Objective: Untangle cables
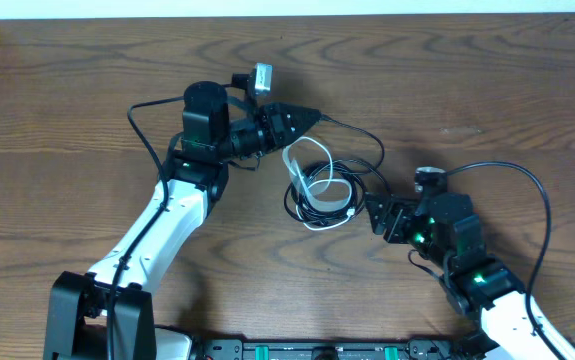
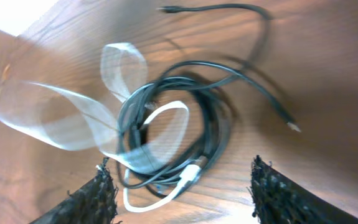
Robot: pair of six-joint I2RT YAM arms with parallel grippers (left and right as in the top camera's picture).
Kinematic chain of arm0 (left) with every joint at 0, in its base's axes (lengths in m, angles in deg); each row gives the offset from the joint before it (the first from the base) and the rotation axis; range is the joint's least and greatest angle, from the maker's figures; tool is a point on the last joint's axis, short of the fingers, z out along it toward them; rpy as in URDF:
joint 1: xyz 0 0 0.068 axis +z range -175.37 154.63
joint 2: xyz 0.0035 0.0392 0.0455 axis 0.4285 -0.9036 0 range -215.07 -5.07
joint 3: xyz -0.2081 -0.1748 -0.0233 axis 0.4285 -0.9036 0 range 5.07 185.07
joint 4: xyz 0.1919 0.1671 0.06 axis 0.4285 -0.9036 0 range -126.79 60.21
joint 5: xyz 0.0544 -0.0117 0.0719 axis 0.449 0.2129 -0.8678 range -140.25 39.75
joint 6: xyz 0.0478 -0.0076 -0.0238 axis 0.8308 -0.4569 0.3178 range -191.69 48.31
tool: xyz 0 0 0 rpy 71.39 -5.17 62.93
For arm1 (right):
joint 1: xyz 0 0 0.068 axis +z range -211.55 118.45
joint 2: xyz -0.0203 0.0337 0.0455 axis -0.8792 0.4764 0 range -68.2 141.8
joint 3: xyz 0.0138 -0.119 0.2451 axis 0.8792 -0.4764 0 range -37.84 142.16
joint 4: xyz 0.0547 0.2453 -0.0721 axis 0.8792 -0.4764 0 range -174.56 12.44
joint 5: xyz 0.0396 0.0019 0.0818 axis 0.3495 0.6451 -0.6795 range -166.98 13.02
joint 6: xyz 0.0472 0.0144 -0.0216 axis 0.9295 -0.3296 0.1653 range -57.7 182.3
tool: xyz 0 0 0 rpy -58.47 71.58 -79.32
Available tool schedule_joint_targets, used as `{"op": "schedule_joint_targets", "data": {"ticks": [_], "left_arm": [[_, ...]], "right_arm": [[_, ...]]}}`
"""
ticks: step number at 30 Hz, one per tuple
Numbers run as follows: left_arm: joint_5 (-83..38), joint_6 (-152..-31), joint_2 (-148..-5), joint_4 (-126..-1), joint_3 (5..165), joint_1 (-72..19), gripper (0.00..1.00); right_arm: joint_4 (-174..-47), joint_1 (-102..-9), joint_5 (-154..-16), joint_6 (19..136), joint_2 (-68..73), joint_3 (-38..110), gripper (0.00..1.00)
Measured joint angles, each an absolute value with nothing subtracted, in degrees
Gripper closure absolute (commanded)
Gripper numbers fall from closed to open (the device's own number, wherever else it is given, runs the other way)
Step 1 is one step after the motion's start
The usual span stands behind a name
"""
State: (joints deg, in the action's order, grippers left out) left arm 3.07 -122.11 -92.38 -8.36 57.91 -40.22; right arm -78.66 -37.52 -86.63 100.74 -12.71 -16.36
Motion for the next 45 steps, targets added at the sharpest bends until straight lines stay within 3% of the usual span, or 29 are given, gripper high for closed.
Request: {"op": "schedule_joint_targets", "data": {"ticks": [5, 9, 11, 21, 22, 30, 45], "left_arm": [[-2.32, -126.63, -92.4, -1.6, 57.91, -40.4, 0.9], [-3.75, -129.23, -92.36, 1.32, 57.93, -40.37, 0.83], [-4.12, -128.84, -92.36, -0.21, 57.93, -40.35, 0.83], [-4.42, -119.24, -92.36, -15.24, 57.93, -38.41, 0.83], [-4.44, -118.19, -92.36, -16.18, 57.93, -38.06, 0.77], [-5.36, -112.05, -92.36, -24.23, 57.93, -35.15, 0.76], [-10.15, -102.54, -92.34, -36.12, 57.93, -34.15, 0.75]], "right_arm": [[-69.81, -32.86, -88.14, 95.67, -7.93, -16.32, 0.23], [-65.44, -31.62, -88.16, 93.53, -3.51, -16.32, 0.27], [-63.54, -31.62, -88.2, 93.7, -1.35, -16.32, 0.31], [-63.08, -31.55, -91.94, 107.89, 1.82, -16.3, 0.29], [-63.08, -31.55, -92.18, 109.46, 1.84, -16.3, 0.29], [-59.45, -31.55, -92.29, 117.5, 6.17, -16.21, 0.32], [-61.85, -31.55, -92.36, 121.35, 20.77, -4.01, 0.41]]}}
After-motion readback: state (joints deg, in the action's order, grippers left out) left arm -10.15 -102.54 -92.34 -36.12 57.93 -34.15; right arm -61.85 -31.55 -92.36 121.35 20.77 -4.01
